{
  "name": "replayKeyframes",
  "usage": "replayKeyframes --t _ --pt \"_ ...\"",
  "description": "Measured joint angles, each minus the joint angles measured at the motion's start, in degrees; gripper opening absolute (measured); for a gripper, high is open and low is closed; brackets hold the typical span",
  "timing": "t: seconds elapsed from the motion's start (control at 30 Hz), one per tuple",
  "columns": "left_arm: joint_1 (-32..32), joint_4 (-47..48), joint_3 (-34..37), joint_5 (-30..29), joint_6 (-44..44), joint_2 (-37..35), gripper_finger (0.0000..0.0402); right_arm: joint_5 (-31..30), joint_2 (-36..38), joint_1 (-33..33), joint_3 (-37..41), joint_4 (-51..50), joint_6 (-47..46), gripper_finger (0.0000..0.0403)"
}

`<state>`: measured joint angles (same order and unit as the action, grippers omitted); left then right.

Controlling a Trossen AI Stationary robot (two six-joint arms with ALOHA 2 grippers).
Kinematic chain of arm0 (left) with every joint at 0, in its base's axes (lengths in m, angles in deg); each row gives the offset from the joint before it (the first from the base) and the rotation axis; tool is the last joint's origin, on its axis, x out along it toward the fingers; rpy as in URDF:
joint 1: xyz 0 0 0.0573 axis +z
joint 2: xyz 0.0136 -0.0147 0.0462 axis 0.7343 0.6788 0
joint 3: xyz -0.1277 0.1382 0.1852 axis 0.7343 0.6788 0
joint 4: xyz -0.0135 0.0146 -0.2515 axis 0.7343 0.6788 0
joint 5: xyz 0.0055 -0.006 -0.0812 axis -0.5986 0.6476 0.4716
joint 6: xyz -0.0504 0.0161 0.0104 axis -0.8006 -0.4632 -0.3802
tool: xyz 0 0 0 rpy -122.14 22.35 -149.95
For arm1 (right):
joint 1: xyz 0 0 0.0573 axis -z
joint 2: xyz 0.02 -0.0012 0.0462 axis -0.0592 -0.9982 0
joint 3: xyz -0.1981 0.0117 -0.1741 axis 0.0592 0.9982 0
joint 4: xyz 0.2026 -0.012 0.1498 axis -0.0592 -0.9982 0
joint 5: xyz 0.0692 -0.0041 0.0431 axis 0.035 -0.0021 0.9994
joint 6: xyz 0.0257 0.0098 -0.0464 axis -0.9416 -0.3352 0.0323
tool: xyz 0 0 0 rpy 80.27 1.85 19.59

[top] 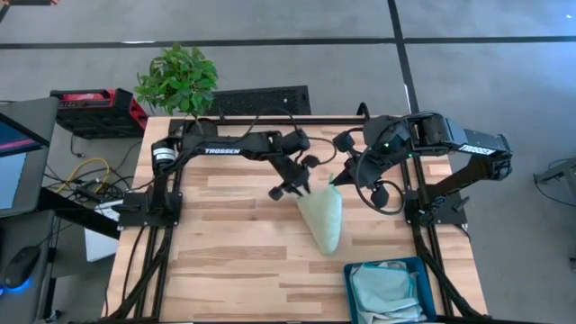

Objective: Fold microfiber towels
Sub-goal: Fold the green microfiber cloth

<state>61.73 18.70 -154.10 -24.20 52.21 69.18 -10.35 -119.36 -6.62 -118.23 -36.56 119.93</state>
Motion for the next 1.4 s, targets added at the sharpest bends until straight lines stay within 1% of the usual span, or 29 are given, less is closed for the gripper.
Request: replayKeyframes --t 0.17,0.3,0.43,0.53,0.7,0.8,0.97,1.07,1.33,1.4 --pt "0.08 10.92 0.0 -0.17 2.62 -0.2 0.0069 -1.06 0.0 0.02 0.0 -0.06 -1.66 0.0005" --pt "0.13 18.39 0.0 -0.27 3.1 -0.2 0.0054 -3.71 0.0 1.61 0.0 -2.28 -8.15 0.0005" --pt "-0.12 23.0 0.0 1.5 3.12 -0.21 0.0041 -3.93 0.07 5.01 0.71 -3.81 -14.97 0.0005" --pt "-0.41 23.89 0.0 2.97 2.98 -0.22 0.0033 -3.93 0.07 7.93 3.35 -3.6 -19.35 0.0005" --pt "-0.68 23.88 0.0 2.88 2.11 -0.26 0.0023 -4.25 0.0 11.98 10.78 -2.52 -18.93 0.0005" --pt "-0.44 23.98 0.0 1.91 0.57 -0.26 0.0021 -7.82 0.0 14.14 15.22 -1.13 -18.67 0.0005" --pt "0.22 25.05 0.0 -2.71 -1.34 -0.68 0.0021 -12.6 0.0 18.49 21.26 1.28 -20.43 0.0005" --pt "0.53 25.25 0.0 -4.53 -2.6 -0.68 0.0021 -15.89 0.0 20.53 24.65 3.64 -23.13 0.0005" --pt "0.48 25.18 0.0 -5.15 -4.74 -0.68 0.0021 -26.19 -0.02 23.99 31.73 5.44 -32.39 0.0005" --pt "0.48 25.14 0.0 -6.71 -5.64 -0.68 0.0021 -26.81 0.02 24.41 32.54 6.44 -34.21 0.0006"
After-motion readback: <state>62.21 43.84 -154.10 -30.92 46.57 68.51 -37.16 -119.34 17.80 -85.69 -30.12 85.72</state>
